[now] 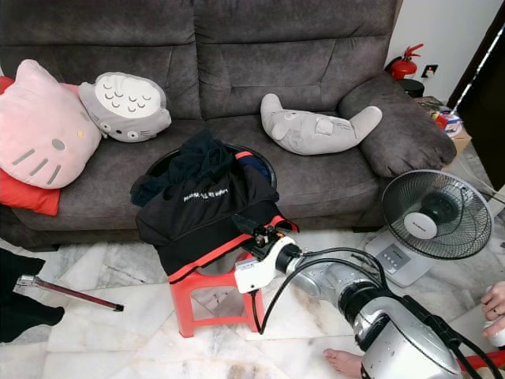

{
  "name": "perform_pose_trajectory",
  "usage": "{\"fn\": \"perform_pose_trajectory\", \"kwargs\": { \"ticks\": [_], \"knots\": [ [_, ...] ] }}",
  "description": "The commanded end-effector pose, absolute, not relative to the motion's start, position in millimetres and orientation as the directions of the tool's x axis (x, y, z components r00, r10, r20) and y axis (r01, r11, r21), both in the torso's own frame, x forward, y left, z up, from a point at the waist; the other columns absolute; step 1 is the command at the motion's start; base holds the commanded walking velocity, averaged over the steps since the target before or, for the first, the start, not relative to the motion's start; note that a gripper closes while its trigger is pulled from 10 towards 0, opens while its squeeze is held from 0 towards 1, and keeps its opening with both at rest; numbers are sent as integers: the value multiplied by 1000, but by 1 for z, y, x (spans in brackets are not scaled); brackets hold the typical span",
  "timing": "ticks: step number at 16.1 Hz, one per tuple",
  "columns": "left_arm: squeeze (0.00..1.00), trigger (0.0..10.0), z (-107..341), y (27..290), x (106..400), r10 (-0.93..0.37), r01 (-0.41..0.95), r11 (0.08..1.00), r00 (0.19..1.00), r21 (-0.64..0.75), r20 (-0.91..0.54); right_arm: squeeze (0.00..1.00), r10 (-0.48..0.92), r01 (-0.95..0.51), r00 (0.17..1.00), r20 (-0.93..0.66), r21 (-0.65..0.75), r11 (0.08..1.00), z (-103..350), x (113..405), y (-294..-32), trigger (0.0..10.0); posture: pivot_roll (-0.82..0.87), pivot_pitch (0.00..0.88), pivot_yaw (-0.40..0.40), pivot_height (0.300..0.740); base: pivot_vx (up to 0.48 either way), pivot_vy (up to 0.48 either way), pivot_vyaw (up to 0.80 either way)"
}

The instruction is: Hang hanger

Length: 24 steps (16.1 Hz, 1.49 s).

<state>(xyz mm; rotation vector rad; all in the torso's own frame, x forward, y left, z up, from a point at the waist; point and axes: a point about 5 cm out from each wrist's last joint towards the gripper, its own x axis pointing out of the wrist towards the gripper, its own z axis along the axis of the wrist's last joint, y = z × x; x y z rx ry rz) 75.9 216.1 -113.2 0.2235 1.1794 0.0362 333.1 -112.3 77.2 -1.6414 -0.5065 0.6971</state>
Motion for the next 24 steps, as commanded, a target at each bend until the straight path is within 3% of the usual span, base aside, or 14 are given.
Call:
{"fn": "perform_pose_trajectory", "kwargs": {
  "ticks": [1,13,24],
  "knots": [
    [0,10000,-112,210,85,117,92,981,421,171,-900,0,673,-48,724,-150,-985,-167,83,335,-112,10000,-115,67,0,740,0,0,0],
    [0,10000,-112,211,85,116,106,979,418,175,-901,0,711,2,697,-89,-992,-126,116,340,-101,10000,-117,75,5,740,0,0,0],
    [0,10000,-112,209,86,107,117,978,415,170,-904,0,740,-103,651,-171,-985,-137,112,325,-90,10000,-119,67,3,740,0,0,0]
  ]
}}
